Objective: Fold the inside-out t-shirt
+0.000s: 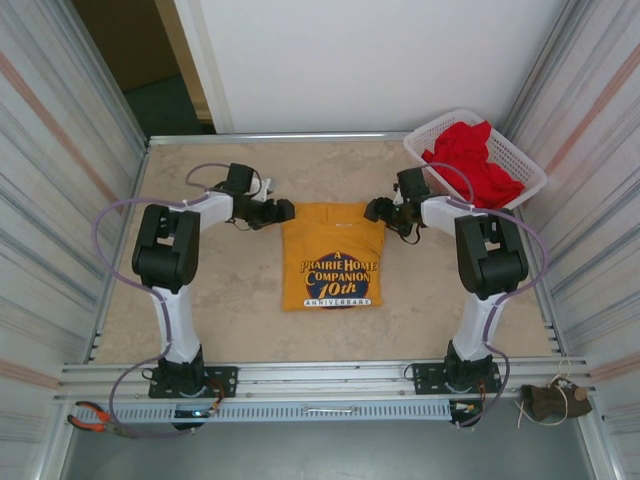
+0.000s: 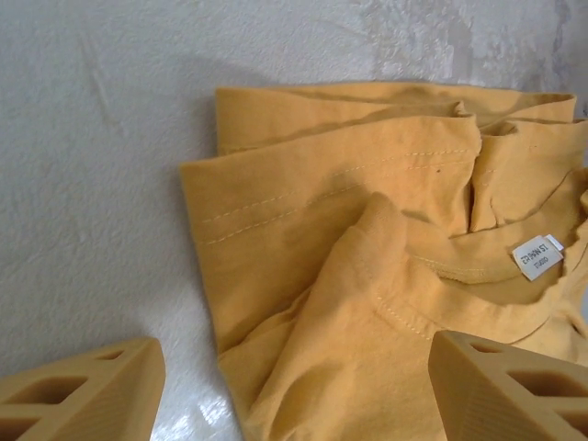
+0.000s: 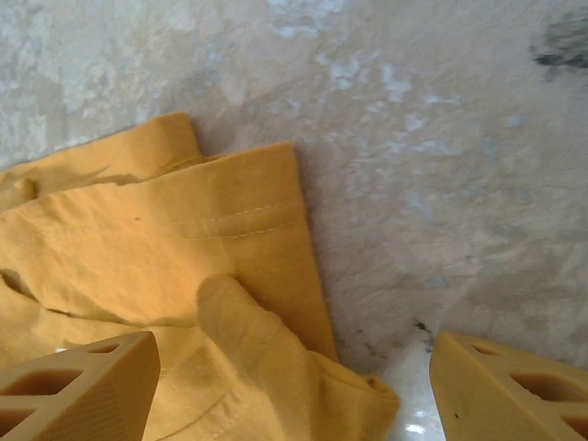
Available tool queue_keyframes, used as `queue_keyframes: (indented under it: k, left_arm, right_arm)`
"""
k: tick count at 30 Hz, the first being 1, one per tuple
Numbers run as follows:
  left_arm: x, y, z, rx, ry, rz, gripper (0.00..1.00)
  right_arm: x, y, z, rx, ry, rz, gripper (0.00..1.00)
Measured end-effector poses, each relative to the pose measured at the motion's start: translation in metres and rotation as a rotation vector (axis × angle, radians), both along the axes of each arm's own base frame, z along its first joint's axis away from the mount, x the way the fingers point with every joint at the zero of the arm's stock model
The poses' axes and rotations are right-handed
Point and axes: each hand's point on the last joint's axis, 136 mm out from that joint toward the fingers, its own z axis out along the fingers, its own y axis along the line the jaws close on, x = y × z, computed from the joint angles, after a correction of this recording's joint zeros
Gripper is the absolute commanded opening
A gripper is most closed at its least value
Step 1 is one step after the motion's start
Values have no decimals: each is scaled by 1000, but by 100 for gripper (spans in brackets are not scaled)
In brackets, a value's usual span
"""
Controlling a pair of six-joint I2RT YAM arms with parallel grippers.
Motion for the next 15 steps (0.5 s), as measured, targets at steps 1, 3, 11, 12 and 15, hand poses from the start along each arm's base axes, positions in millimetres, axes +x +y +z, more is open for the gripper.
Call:
queue_keyframes:
  k: [1,3,11,12,15]
  left_arm:
    - [0,-2,-1,4,-1,-1,76]
    - [0,-5,-1,1,-6,-6,75]
    - [-3,-22,-1,-47,-42,-14,66]
    - [-4,-23,-1,-60,-44,-16,63]
    - [-5,-30,-2,-87,-45,-13,54]
  right_arm:
    - [0,5,0,2,-6,10,75]
    - [0,16,1,13,-12,30,74]
    - [-2,44,1,57,-20,63,72]
    - [-2,43,1,64,-16,57,71]
    - [0,41,-1,89,3,30,66]
